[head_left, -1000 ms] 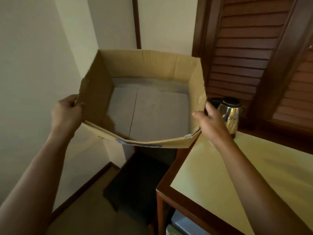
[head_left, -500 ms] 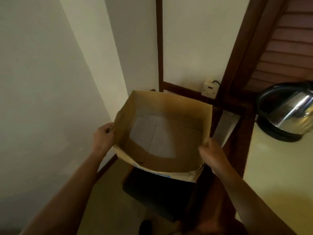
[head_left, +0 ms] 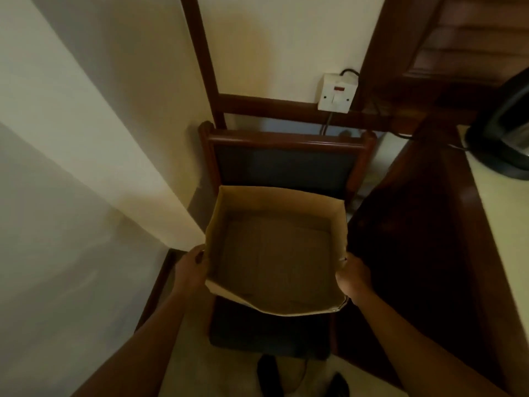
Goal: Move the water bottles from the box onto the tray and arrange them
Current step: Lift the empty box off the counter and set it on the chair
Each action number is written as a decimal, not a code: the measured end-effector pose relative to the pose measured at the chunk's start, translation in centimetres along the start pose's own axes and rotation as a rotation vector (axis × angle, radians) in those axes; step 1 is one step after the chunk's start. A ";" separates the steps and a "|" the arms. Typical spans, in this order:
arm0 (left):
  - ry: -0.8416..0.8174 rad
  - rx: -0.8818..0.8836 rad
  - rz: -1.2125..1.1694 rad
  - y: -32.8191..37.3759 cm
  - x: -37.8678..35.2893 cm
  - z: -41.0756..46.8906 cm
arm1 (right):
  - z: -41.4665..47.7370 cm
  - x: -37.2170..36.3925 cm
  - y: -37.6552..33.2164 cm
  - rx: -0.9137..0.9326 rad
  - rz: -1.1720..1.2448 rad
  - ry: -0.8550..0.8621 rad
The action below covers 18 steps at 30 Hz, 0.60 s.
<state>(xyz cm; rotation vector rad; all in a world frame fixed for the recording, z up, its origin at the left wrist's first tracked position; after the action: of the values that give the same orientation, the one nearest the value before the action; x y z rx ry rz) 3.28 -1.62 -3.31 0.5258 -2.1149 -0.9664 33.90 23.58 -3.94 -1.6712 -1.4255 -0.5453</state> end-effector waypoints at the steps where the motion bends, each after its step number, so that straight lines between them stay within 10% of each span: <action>1: -0.050 0.060 0.000 -1.5 -0.6 1.5 | 0.6 -1.0 0.6 -0.020 -0.003 0.004; 11: -0.133 0.141 0.101 -4.0 -2.4 1.3 | 0.1 -4.3 4.3 -0.104 0.094 -0.052; 18: -0.067 -0.220 0.165 9.0 -5.7 -4.5 | -6.0 4.8 2.2 0.012 0.399 0.018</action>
<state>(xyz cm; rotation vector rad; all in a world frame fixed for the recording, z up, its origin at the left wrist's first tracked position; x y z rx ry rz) 9.83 5.43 3.04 0.2080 -2.0412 -1.1168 38.39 21.47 2.37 -1.8720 -1.0386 -0.3236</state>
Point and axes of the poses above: each hand's wrist, its own z-axis towards the middle knuckle, its own x-axis out of the back of the hand, y = z × x, the point moved 6 cm from there along z, towards the middle knuckle, and after that the axes turned 10 degrees about -z, right-handed, at the moved point
